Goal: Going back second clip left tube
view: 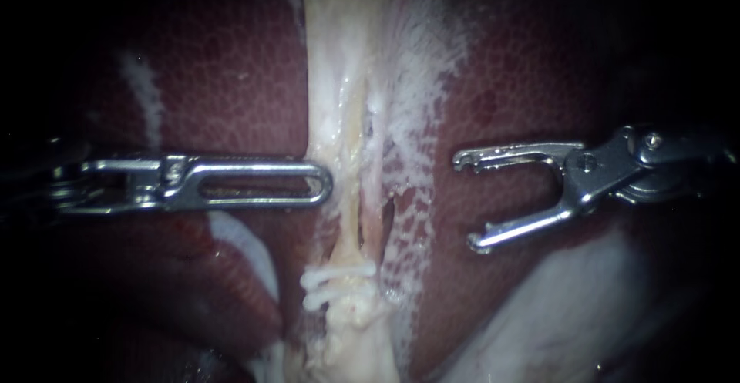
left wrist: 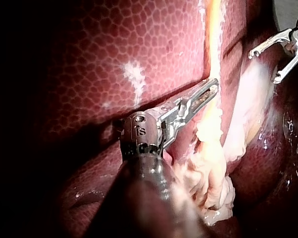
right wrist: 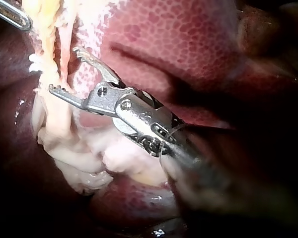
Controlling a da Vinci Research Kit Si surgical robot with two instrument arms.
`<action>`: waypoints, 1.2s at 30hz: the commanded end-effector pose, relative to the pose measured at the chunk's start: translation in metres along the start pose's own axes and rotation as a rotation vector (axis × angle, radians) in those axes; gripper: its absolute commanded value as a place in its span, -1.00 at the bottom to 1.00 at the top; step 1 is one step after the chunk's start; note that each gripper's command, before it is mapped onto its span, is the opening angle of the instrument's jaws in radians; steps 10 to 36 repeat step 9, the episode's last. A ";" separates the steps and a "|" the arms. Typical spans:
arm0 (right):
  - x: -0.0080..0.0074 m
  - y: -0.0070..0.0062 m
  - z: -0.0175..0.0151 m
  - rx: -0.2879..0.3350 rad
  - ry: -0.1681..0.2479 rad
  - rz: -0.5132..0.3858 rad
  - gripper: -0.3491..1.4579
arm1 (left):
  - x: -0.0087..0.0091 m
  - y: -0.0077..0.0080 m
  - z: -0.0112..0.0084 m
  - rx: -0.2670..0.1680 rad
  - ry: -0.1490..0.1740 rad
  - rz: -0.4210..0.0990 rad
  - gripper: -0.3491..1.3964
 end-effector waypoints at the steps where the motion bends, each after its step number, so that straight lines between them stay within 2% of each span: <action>1: 0.0000 0.0000 0.0000 0.000 0.000 0.000 0.05 | 0.0000 0.0001 0.0000 0.001 0.000 0.000 -1.00; 36: 0.0000 0.0000 0.0000 0.000 0.000 0.000 0.05 | 0.0000 0.0002 0.0000 0.000 0.003 0.000 -1.00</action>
